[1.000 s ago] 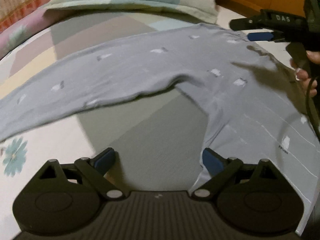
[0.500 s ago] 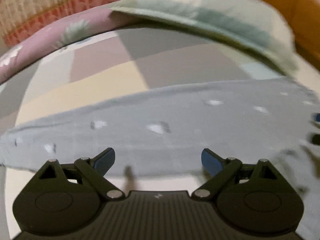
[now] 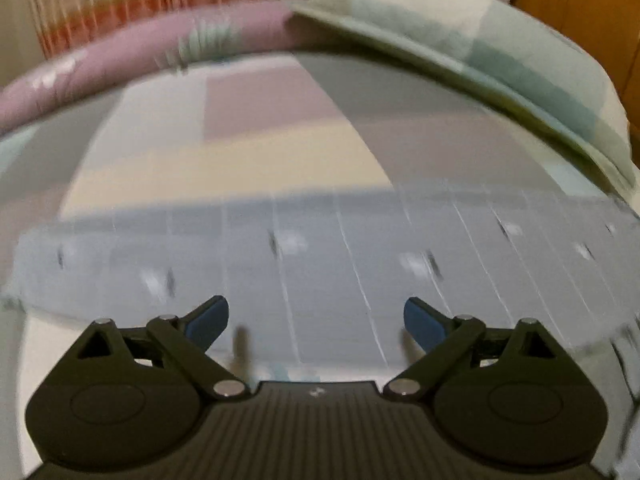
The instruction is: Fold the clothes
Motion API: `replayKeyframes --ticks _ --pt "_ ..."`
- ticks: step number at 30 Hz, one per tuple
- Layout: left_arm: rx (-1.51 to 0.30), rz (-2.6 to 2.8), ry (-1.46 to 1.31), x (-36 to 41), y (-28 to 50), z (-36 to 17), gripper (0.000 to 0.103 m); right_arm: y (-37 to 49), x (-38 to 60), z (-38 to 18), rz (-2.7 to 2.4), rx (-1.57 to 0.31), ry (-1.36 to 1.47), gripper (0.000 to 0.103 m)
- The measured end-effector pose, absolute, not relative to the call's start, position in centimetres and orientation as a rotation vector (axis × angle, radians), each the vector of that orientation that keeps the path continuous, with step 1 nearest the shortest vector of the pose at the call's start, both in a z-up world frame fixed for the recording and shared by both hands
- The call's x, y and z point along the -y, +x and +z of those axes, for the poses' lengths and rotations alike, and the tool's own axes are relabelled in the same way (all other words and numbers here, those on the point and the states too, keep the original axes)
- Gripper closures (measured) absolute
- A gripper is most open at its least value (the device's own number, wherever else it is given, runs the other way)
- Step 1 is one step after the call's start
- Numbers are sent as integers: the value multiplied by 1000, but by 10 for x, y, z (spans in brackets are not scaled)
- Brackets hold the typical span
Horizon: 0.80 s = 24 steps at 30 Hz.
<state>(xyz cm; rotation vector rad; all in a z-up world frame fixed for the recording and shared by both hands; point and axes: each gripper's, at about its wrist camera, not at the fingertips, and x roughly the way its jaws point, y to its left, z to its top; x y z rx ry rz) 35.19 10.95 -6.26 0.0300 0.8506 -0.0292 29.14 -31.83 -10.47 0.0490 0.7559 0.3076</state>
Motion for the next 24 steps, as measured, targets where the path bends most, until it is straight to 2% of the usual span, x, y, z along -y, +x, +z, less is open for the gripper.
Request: replayKeyframes --ticks 5,7,9,13,17,24 --pt "-869 27 98 -125 373 -90 9 292 313 -107 313 -749 12 0" --pt "-891 22 6 -145 359 -103 8 292 313 -106 323 -752 16 0" --pt "-887 1 -42 -161 343 -100 8 291 314 -105 333 -754 24 0" --pt "-907 27 69 -174 334 -86 8 292 313 -106 335 -753 31 0" --pt "-867 90 14 -184 351 -71 8 292 307 -109 326 -749 0 0" --pt "-881 114 2 -186 388 -87 8 291 304 -110 326 -745 -29 0"
